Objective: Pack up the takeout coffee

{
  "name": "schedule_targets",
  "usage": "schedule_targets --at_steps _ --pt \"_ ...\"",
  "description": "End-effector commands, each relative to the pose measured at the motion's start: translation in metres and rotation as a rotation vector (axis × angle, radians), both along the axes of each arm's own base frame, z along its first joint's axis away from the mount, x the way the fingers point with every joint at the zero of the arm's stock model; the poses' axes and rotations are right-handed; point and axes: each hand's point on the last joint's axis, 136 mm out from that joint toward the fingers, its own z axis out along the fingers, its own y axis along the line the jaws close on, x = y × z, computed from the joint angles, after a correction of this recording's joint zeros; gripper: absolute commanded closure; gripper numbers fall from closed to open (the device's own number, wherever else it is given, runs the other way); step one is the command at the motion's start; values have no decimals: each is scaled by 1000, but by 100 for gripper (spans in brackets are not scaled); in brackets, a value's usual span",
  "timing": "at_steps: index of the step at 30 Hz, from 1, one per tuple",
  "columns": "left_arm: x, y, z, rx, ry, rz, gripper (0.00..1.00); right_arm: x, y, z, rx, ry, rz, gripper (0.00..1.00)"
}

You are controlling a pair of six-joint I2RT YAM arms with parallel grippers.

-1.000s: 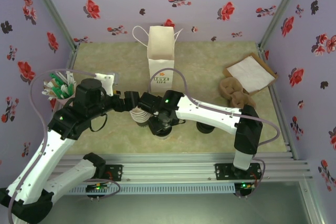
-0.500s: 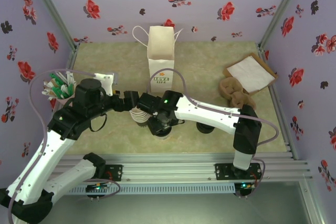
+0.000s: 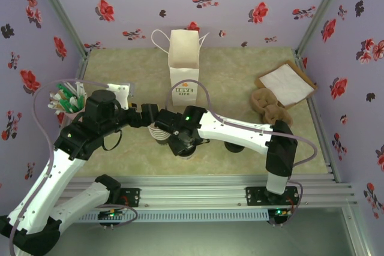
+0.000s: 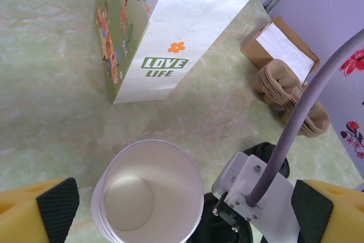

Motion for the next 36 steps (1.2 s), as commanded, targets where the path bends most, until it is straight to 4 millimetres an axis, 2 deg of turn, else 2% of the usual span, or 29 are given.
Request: schedule_targets --at_steps 1,9,18,30,36 --pt "-7 -6 -2 -14 10 -48 1 -5 -13 -27 -119 18 3 36" --pt "-7 -6 -1 -16 10 -45 1 -12 -13 -43 -132 43 0 37" --pt "-7 -6 -1 -17 9 -45 1 -15 -29 -50 -196 40 -27 37" --pt "-7 -7 1 -18 8 -47 1 -6 -48 -21 -212 -37 -66 36" --pt "-7 -7 2 -22 9 -44 0 -1 -59 -15 -206 -49 -100 36"
